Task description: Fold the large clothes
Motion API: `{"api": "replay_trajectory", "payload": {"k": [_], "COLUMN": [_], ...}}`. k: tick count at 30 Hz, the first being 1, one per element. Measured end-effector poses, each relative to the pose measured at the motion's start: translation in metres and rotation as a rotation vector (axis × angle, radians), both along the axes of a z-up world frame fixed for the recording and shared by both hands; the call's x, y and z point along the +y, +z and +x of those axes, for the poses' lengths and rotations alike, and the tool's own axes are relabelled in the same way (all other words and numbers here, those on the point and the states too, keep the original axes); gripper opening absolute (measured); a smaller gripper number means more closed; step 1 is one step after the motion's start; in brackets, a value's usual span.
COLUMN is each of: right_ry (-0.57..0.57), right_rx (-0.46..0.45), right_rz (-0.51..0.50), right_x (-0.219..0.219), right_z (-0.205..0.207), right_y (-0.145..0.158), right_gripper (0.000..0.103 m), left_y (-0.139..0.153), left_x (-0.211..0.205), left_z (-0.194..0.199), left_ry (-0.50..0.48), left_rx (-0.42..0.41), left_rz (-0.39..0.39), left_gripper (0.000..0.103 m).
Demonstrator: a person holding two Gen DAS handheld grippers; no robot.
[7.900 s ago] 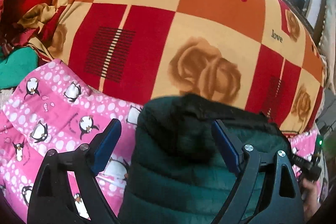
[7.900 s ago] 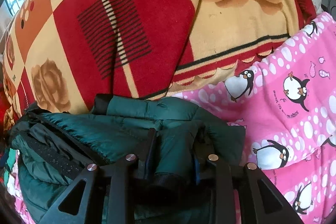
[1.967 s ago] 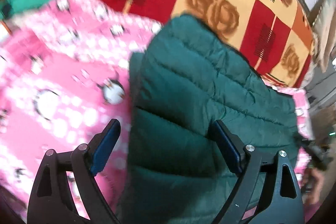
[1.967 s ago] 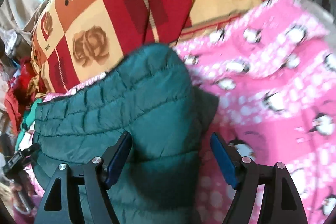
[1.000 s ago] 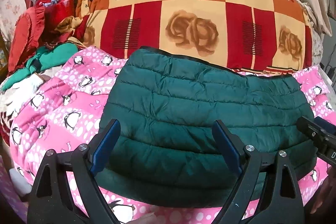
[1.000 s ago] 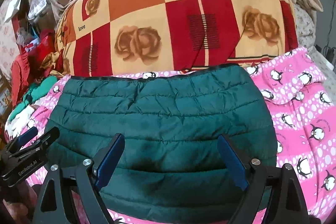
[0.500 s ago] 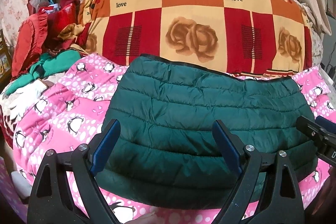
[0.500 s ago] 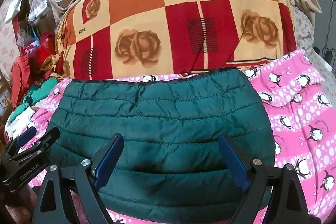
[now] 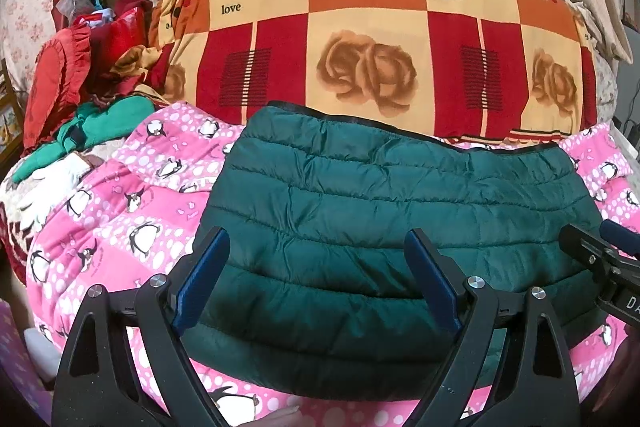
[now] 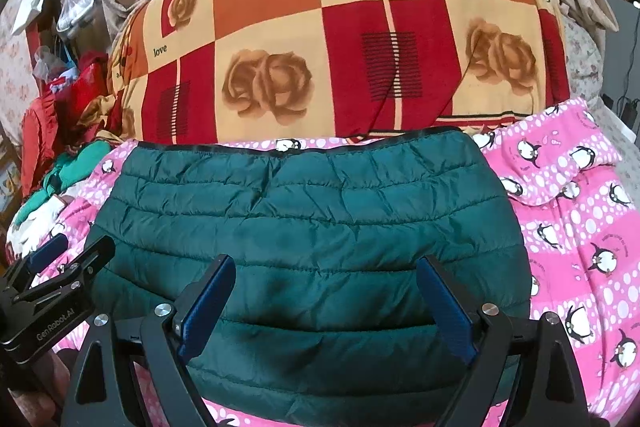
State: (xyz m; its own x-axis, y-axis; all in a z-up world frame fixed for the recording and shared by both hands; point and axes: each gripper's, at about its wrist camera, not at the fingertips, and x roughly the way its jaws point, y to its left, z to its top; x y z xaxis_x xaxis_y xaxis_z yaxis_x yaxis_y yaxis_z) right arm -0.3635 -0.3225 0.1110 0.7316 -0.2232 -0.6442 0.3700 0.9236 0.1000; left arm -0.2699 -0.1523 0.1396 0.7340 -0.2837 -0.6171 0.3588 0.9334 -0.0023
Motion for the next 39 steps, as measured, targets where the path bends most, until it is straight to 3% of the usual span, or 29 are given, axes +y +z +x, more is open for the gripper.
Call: {"api": "replay_trajectory", "payload": {"k": [39], "right_ry": [-0.007], "right_rx": [0.026], "right_rz": [-0.002], "right_x": [-0.005], "right_z": [0.012], "right_y": [-0.009], "right_gripper": [0.09], "left_y": [-0.014], "left_x": [-0.004], "left_z": [0.018], "left_ry": [-0.02], "left_rx": [0.04], "left_rz": [0.004], "left_gripper": [0.089]}}
